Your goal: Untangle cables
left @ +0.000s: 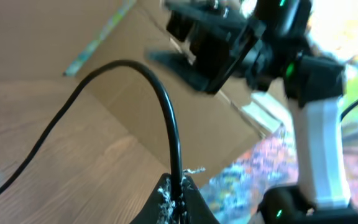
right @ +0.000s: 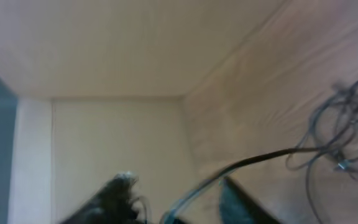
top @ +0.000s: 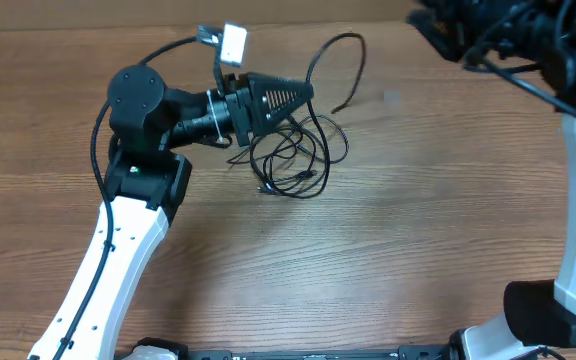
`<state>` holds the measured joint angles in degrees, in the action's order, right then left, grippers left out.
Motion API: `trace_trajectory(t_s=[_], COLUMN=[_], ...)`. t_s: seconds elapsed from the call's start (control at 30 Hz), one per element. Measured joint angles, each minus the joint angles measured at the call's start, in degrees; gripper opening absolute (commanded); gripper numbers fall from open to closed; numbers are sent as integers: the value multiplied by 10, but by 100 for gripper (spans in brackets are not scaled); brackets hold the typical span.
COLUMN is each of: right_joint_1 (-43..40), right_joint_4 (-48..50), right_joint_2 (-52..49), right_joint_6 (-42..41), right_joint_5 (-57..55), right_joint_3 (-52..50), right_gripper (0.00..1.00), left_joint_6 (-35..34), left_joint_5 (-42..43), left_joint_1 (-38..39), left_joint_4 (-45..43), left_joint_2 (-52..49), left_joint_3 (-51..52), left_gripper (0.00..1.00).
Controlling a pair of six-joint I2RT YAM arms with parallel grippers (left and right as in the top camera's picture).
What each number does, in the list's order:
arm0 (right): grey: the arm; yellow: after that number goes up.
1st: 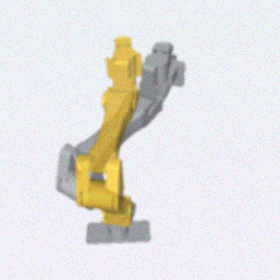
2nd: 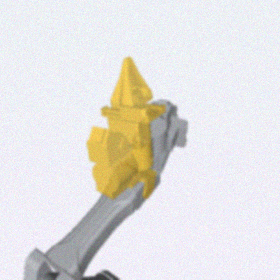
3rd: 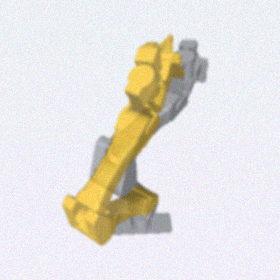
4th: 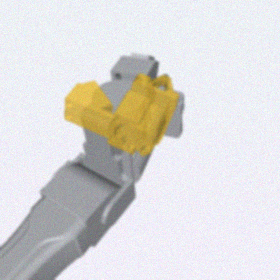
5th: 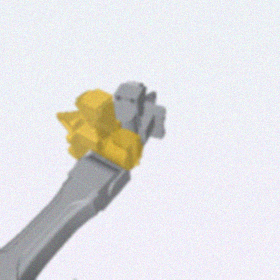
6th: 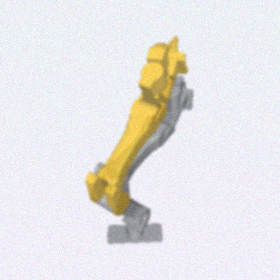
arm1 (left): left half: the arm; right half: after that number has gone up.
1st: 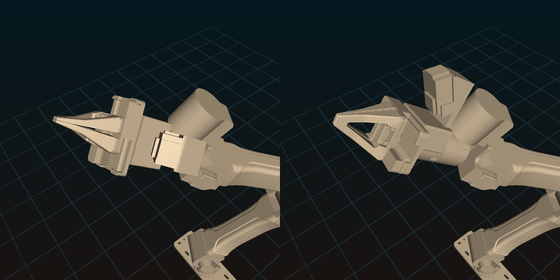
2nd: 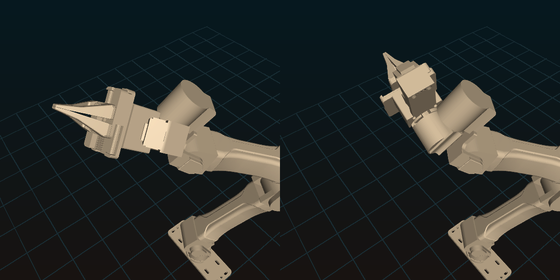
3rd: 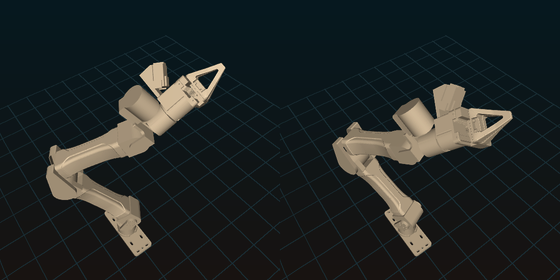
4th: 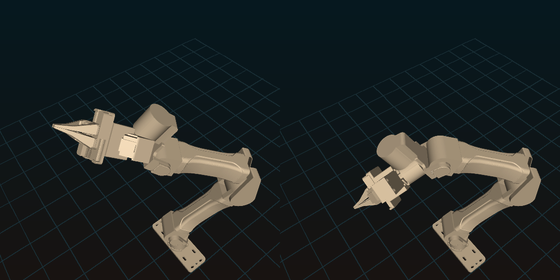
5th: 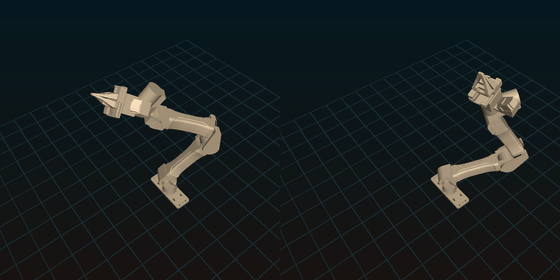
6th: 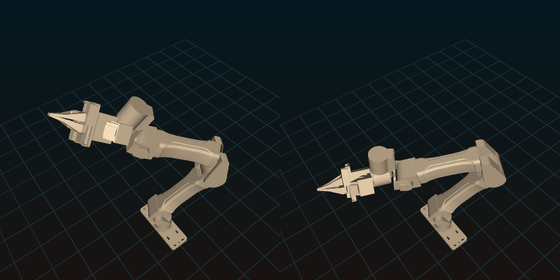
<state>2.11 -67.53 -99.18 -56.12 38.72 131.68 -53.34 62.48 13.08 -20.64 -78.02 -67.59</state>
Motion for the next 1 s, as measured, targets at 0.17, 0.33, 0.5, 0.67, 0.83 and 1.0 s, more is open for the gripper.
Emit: trace_trajectory(t_s=[0.17,0.33,0.5,0.67,0.83,1.0], right_joint_1=[-42,-54,-54,-55,-54,-38], right_joint_4=[-47,-127,-167,-193,-227,-247], right_joint_2=[0,0,0,0,0,0], right_joint_6=[76,112,121,126,155,202], right_joint_5=[-26,-92,-154,-179,-186,-191], right_joint_3=[0,0,0,0,0,0], right_gripper=[100,100,100,100,100,100], left_joint_6=[-82,-140,-160,-168,-173,-177], left_joint_5=[-47,-115,-192,-277,-358,-408], left_joint_1=[0,1,1,5,5,5], left_joint_4=[-4,26,75,98,109,128], left_joint_2=[-1,-3,-4,-4,-4,-4], left_joint_3=[-67,-152,-255,-339,-393,-431], left_gripper=[4,4,4,4,4,4])
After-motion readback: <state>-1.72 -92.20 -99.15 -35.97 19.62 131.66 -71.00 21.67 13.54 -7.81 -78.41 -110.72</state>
